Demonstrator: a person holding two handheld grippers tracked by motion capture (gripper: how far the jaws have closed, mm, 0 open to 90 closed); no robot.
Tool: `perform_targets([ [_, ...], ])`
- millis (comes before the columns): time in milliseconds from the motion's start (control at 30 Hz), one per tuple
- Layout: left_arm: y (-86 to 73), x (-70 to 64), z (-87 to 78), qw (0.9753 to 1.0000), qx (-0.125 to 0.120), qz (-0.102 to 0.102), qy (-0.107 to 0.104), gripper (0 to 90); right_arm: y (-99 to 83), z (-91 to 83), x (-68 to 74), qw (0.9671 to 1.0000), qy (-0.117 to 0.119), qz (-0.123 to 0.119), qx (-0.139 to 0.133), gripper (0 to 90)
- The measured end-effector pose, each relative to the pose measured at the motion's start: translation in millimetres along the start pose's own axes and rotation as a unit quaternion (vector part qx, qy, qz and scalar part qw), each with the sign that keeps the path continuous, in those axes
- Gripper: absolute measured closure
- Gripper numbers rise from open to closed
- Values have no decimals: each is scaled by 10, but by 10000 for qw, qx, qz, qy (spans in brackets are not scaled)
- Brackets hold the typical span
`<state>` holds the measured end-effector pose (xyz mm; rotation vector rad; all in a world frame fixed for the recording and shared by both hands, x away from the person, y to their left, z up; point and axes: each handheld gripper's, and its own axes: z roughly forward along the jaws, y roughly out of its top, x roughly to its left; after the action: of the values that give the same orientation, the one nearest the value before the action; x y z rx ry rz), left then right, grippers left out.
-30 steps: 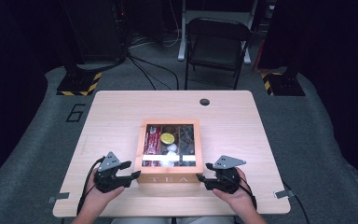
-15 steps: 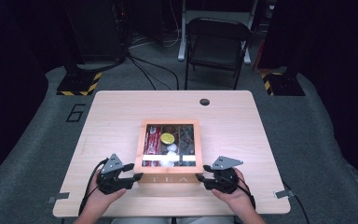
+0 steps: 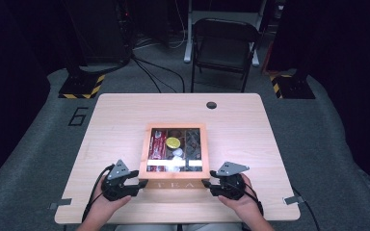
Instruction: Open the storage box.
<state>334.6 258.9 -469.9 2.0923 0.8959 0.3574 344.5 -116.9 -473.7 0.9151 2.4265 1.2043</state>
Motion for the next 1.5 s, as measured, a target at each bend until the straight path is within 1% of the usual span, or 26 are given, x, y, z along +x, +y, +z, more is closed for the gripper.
perform_targets([
  [67,-1,1,6,10000,-25,2,30,464,1,1,3,10000,-19,-31,-3,518],
  [133,0,2,7,10000,16,16,14,472,4,4,2,9999,-27,-100,-16,517],
  [167,-2,-7,14,9999,30,77,60,470,4,4,3,9999,-29,-102,-18,517],
  [267,-4,-12,20,9999,23,68,71,469,4,4,0,9999,-21,-111,-22,516],
  [367,-2,-22,24,9999,39,86,134,472,5,5,1,9999,-26,-107,-19,516],
  [400,1,-23,25,9998,32,131,147,471,6,4,2,9999,-27,-104,-12,515],
  [467,6,-27,21,9998,65,140,126,470,7,4,3,9999,-29,-104,-10,515],
  [533,12,-36,26,9997,13,162,206,471,10,2,8,10000,-37,-58,-5,516],
  [600,17,-32,20,9998,7,143,168,478,14,3,8,10000,-22,-35,-36,517],
  [633,16,-35,21,9997,-15,126,187,483,17,2,6,10000,-28,-41,-53,519],
  [700,26,-31,11,9998,28,145,132,489,24,1,2,10000,-13,-44,-65,520],
  [800,32,-36,17,9997,-15,142,194,487,28,0,9,10000,-23,-15,-77,520],
  [833,35,-38,18,9997,-42,118,200,487,34,-1,5,9999,-51,-61,-92,520],
  [967,60,-43,1,9998,-97,64,184,485,53,-24,3,9998,-29,-24,-187,519],
  [1000,66,-44,4,9997,-155,32,210,485,57,-32,6,9998,-47,0,-192,519],
  [1033,73,-42,6,9997,-169,-37,168,484,68,-35,6,9997,-44,22,-241,518],
  [1067,82,-40,7,9997,-174,-45,169,479,75,-43,7,9997,-48,27,-228,517],
  [1100,92,-42,13,9995,-210,-6,234,476,83,-46,7,9997,-66,17,-236,516],
  [1133,103,-44,11,9996,-197,-10,218,471,92,-48,12,9996,-84,58,-264,514],
  [1167,126,-37,-2,9996,-179,53,229,468,100,-52,9,9996,-83,47,-268,514],
  [1200,141,-42,-6,9994,-230,5,245,467,115,-62,4,9995,-101,30,-303,512],
  [1267,181,-32,-31,9992,-285,17,263,458,142,-81,-4,9992,-82,90,-387,509],
  [1300,199,-34,-37,9991,-322,-39,274,450,157,-89,-14,9989,-88,101,-441,506],
  [1367,233,-35,-48,9989,-331,5,342,434,176,-101,-27,9984,-32,176,-532,501],
  [1433,251,-35,-58,9990,-290,-8,339,427,186,-108,-32,9983,-44,200,-541,499],
  [1500,259,-32,-59,9989,-319,-19,352,427,199,-109,-31,9982,-62,191,-560,495],
])
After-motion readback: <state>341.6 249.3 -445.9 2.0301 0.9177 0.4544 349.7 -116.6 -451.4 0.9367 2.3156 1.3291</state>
